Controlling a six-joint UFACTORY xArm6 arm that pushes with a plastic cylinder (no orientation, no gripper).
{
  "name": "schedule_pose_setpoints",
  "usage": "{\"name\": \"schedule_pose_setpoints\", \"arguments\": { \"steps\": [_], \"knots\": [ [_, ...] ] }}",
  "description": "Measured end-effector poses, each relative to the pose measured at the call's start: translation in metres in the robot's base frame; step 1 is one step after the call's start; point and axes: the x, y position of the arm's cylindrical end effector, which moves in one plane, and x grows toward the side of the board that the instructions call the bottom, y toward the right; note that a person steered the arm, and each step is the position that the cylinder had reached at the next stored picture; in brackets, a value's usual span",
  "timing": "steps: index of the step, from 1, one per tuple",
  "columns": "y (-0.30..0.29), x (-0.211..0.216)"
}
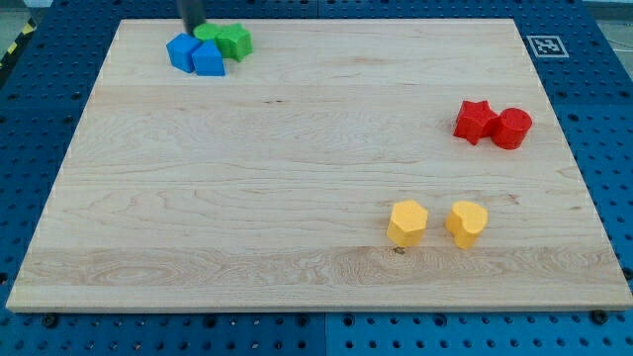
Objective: Move the green blocks to the center
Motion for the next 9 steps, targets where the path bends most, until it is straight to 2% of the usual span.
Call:
{"name": "schedule_pose_setpoints", "arguments": {
  "steps": [1,2,3,4,6,7,9],
  "knots": [
    [0.071,0.015],
    [0.117,0.055],
    [0.121,0.044],
    [0.095,0.009],
    [-0.002,-0.016],
    [-0.032,-0.011],
    [0.012,0.050]
  ]
}}
